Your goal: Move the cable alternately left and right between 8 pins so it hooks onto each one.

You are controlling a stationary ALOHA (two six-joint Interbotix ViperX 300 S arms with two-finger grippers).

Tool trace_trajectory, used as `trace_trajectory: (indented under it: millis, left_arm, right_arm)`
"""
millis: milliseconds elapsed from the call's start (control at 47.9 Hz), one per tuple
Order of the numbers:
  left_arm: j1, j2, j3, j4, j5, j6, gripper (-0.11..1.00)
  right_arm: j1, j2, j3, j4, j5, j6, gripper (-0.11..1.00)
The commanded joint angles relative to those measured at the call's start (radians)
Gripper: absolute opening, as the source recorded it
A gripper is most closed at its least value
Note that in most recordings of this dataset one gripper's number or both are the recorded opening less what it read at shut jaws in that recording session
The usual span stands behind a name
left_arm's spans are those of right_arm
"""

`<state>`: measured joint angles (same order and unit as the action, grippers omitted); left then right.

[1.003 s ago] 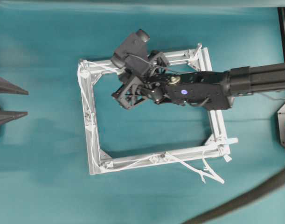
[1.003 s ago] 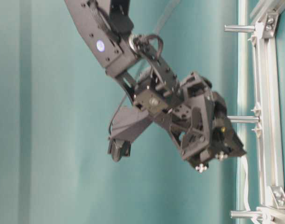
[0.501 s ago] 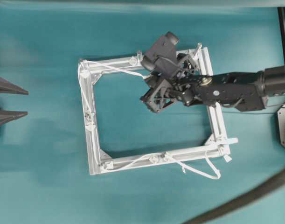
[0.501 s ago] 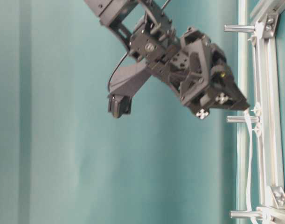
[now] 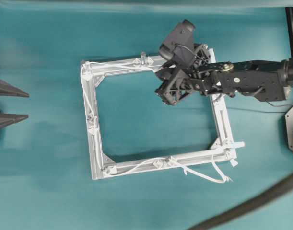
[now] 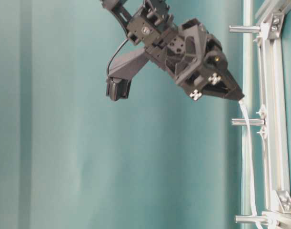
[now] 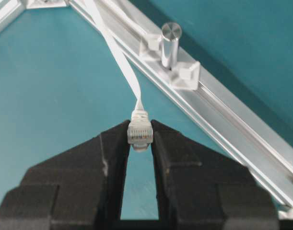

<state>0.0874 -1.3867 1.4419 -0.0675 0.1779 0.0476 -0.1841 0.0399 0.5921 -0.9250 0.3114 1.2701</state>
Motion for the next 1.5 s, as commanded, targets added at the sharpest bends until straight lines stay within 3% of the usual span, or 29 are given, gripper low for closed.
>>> trace_trajectory:
  millis: [0,272,501,752,877,1065,1274,1483]
  left_arm:
    - [-0.002,0.011,-0.017,0.005,-0.005,-0.002,0.65]
    - [-0.002,0.011,-0.017,0.005,-0.005,-0.002,0.65]
    - [-0.002,0.011,-0.017,0.005,-0.005,-0.002,0.65]
    - [-0.003,0.011,-0.017,0.005,-0.005,-0.002,0.65]
    - [-0.002,0.011,-0.017,0.005,-0.005,-0.002,0.65]
    - [-0.002,0.011,-0.018,0.005,-0.005,-0.002,0.65]
    - [-0.002,0.011,-0.018,0.005,-0.005,-0.002,0.65]
    - [-0.002,0.011,-0.017,0.005,-0.005,-0.002,0.65]
  right_arm:
    - [-0.006,-0.046,0.003,-0.003,-0.003,-0.031,0.16]
    - [-0.012,-0.129,0.055,-0.003,-0.005,-0.098,0.16]
    - [-0.037,-0.170,0.117,-0.006,-0.025,-0.106,0.16]
    - [-0.037,-0.227,0.183,-0.006,-0.152,-0.115,0.16]
    - [-0.038,-0.264,0.236,-0.008,-0.158,-0.117,0.16]
    - [-0.064,-0.281,0.281,-0.051,-0.158,-0.132,0.16]
    - [-0.147,-0.267,0.288,-0.066,-0.153,-0.229,0.16]
    - [-0.201,-0.241,0.275,-0.071,-0.156,-0.393,0.16]
